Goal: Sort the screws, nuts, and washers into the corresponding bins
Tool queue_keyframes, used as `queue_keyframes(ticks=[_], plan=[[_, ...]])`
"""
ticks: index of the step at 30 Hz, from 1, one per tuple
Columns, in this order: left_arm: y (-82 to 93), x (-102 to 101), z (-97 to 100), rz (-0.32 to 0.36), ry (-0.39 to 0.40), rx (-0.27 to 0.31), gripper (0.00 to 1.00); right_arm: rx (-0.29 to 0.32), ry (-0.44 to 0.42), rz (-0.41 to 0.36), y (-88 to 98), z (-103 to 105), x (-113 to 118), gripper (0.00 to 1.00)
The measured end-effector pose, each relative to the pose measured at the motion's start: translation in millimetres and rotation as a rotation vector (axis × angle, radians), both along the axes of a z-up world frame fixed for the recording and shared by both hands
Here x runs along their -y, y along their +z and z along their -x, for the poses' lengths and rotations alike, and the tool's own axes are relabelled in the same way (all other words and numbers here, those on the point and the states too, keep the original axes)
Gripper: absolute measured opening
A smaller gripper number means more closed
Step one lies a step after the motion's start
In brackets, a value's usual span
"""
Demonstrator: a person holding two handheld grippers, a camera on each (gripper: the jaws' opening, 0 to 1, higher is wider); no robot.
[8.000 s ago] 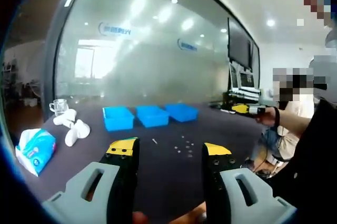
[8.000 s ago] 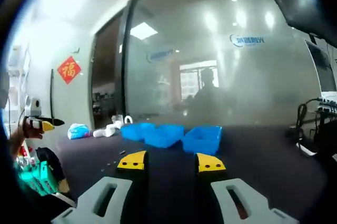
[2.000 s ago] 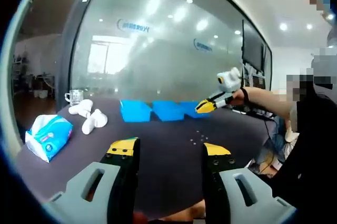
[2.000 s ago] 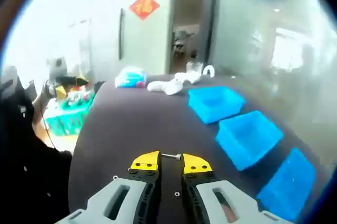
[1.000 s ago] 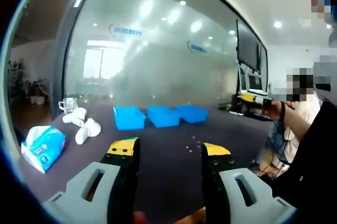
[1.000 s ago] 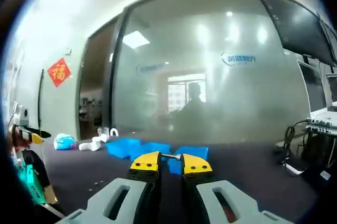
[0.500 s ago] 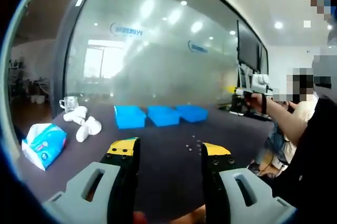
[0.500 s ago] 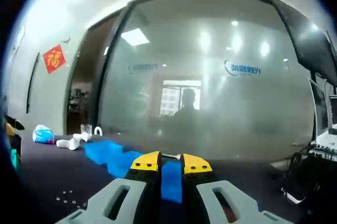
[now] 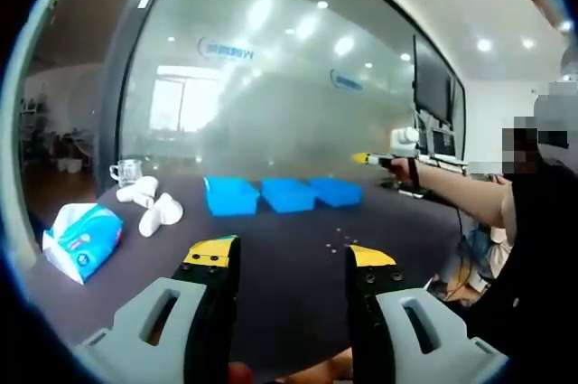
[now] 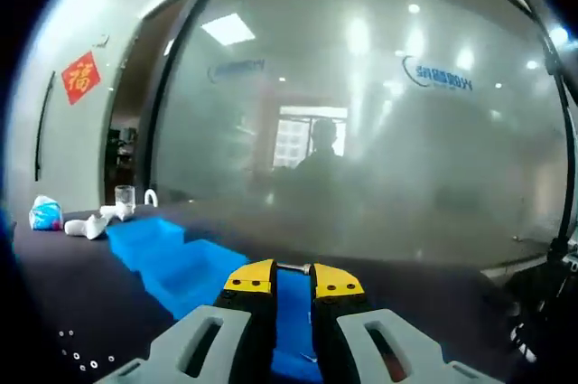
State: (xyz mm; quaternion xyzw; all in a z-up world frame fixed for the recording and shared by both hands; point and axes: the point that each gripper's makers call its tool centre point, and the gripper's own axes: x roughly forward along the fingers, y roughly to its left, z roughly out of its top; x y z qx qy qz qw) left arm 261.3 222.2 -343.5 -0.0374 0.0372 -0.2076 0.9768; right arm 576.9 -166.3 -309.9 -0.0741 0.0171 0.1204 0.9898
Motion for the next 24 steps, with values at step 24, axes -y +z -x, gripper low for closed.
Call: queue_keyframes(ticks=[24], plan=[[4.9, -5.3, 3.6, 0.009, 0.029, 0.009, 0.45, -0.005, -0.016, -0.001, -1.7, -18.9, -4.6, 0.27]])
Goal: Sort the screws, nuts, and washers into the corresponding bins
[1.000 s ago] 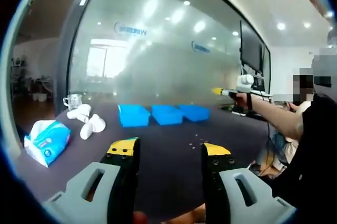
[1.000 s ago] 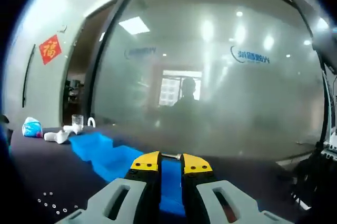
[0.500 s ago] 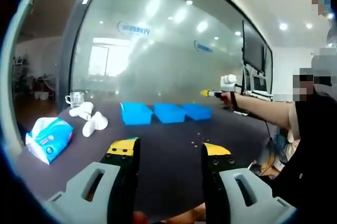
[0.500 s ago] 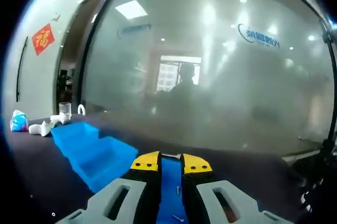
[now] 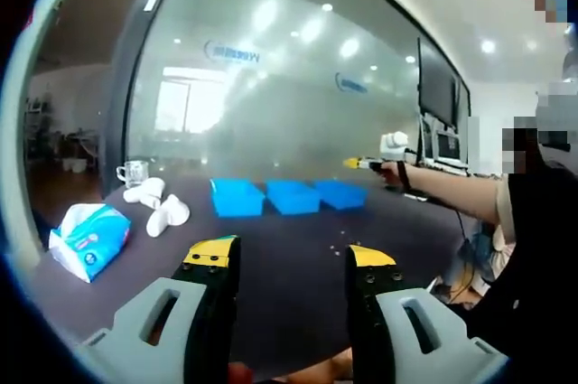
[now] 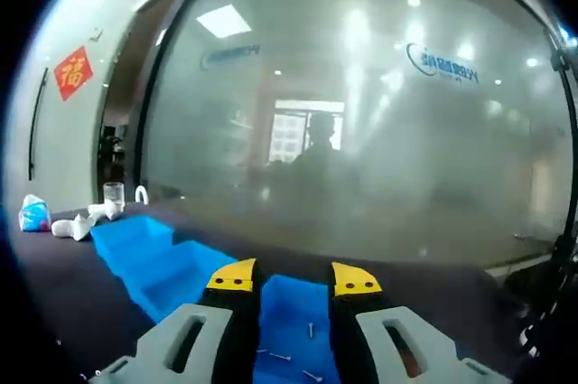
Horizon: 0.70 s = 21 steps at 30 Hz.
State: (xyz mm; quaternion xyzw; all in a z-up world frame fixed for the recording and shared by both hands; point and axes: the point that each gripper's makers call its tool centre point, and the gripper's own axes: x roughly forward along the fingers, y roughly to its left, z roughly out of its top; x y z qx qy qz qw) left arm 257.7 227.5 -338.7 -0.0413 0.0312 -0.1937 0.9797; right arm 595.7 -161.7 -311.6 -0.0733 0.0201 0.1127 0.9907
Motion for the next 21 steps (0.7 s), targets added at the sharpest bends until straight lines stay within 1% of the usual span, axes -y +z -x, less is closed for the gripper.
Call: queue_keyframes(ticks=[2, 4, 5, 8, 11, 12, 15, 18, 19, 21], plan=[[1.0, -0.1, 0.2, 0.002, 0.001, 0.002, 0.45, 0.005, 0.01, -0.004, 2.2, 6.1, 0.4, 0.3], [2.0, 0.1, 0.5, 0.0, 0.002, 0.004, 0.45, 0.002, 0.029, -0.033, 3.4, 14.3, -0.9, 0.31], [2.2, 0.1, 0.6, 0.001, 0.001, 0.004, 0.45, 0.0, 0.042, -0.05, 3.8, 19.6, -2.5, 0.32], [1.7, 0.0, 0.1, -0.002, 0.003, 0.001, 0.45, 0.002, 0.082, -0.061, 3.9, 39.4, -8.7, 0.33], [2.2, 1.2, -1.0, 0.002, 0.002, 0.001, 0.45, -0.017, 0.154, -0.089, -1.6, 63.5, -20.4, 0.34], [2.4, 2.2, -1.6, 0.002, 0.0, 0.002, 0.45, -0.026, 0.172, -0.085, -4.5, 72.4, -23.3, 0.35], [3.4, 6.0, -3.5, 0.001, -0.008, 0.004, 0.45, -0.019, 0.202, -0.071, -7.6, 100.0, -26.6, 0.35], [4.0, 11.5, -5.9, -0.001, -0.021, 0.004, 0.45, -0.018, 0.239, -0.086, -8.9, 129.5, -29.0, 0.36], [4.0, 13.6, -6.7, -0.003, -0.025, 0.003, 0.45, -0.012, 0.248, -0.089, -8.7, 142.6, -28.9, 0.36], [4.5, 17.2, -7.7, -0.007, -0.035, 0.003, 0.45, -0.009, 0.262, -0.09, -9.5, 158.8, -28.6, 0.36]])
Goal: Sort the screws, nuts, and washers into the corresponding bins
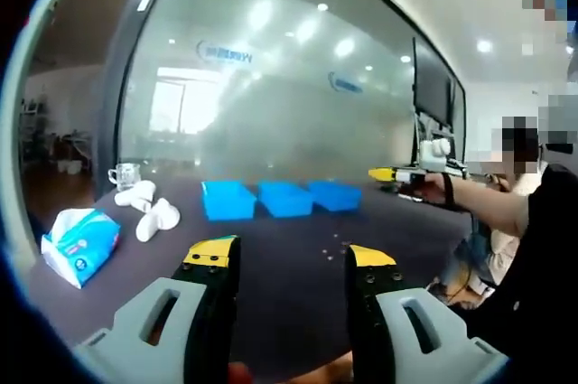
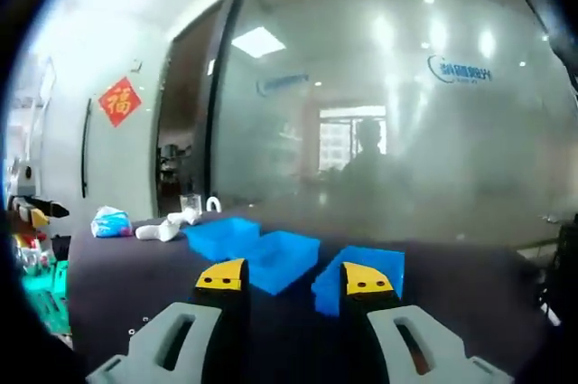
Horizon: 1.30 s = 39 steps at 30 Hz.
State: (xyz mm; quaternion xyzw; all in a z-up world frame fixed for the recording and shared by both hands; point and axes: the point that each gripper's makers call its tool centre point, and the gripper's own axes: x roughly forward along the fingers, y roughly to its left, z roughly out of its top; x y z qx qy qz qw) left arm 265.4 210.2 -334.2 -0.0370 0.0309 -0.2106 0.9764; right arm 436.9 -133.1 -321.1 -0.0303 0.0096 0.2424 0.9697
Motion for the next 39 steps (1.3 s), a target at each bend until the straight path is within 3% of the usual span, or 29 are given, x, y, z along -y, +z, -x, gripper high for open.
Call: queue_keyframes(ticks=[6, 10, 16, 21, 28, 32, 39], plan=[[-0.1, 11.5, -4.4, -0.01, -0.033, -0.004, 0.45, 0.022, 0.044, 0.045, -7.6, 52.8, 5.3, 0.36], [-0.4, 16.2, -5.7, -0.012, -0.046, -0.005, 0.45, -0.024, 0.041, 0.002, -21.5, 78.9, 22.6, 0.36], [-3.1, 23.4, -6.9, -0.023, -0.062, -0.014, 0.45, -0.041, 0.036, -0.036, -32.0, 106.9, 41.3, 0.37], [-4.9, 27.3, -4.8, -0.024, -0.069, -0.017, 0.45, -0.052, 0.035, -0.037, -38.4, 118.5, 52.9, 0.4], [-10.7, 23.7, -4.0, -0.041, -0.054, -0.038, 0.45, -0.11, 0.096, 0.032, -47.0, 122.3, 46.5, 0.41], [-14.3, 22.9, -2.9, -0.055, -0.062, -0.056, 0.46, -0.14, 0.162, 0.044, -48.0, 126.4, 35.6, 0.41], [-18.4, 28.7, -6.4, -0.081, -0.1, -0.092, 0.46, -0.182, 0.293, 0.159, -56.1, 138.8, 16.7, 0.41]])
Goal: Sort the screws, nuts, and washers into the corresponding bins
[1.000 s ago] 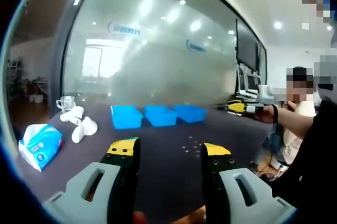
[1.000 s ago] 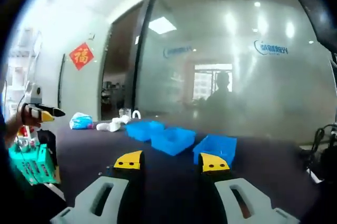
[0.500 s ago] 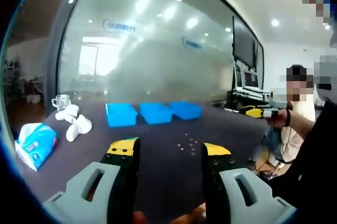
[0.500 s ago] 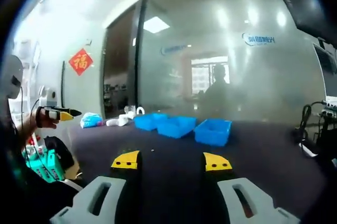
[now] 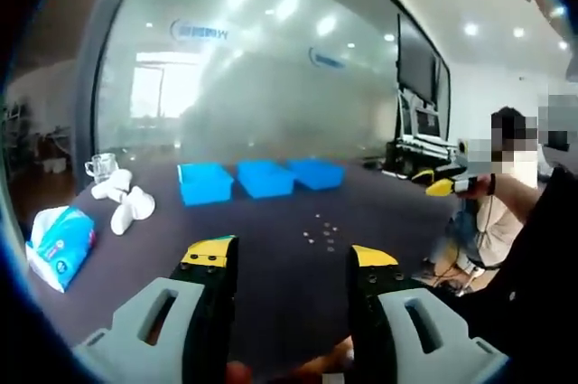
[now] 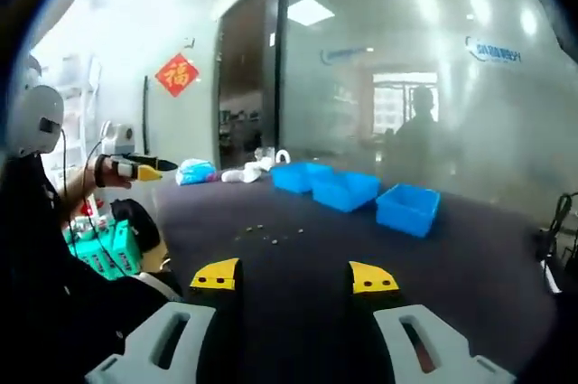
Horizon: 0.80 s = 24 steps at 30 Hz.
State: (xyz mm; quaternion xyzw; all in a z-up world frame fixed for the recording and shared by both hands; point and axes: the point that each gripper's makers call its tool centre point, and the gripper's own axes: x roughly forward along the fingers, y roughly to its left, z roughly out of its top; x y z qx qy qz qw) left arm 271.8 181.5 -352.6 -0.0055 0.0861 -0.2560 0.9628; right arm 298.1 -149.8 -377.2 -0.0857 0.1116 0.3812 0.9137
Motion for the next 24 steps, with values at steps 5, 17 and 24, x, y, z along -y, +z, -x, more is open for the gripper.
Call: queue_keyframes(ticks=[5, 17, 24], plan=[[-3.8, 8.9, -9.4, -0.025, -0.02, -0.029, 0.46, -0.011, 0.037, 0.016, 0.8, 3.4, -4.5, 0.41], [-15.6, 52.3, -43.8, -0.172, -0.18, -0.156, 0.45, -0.032, 0.045, 0.03, 0.9, 4.3, 3.6, 0.41], [-39.4, 85.6, -70.5, -0.277, -0.272, -0.276, 0.4, -0.03, 0.062, 0.046, 0.8, 6.0, 3.6, 0.41]])
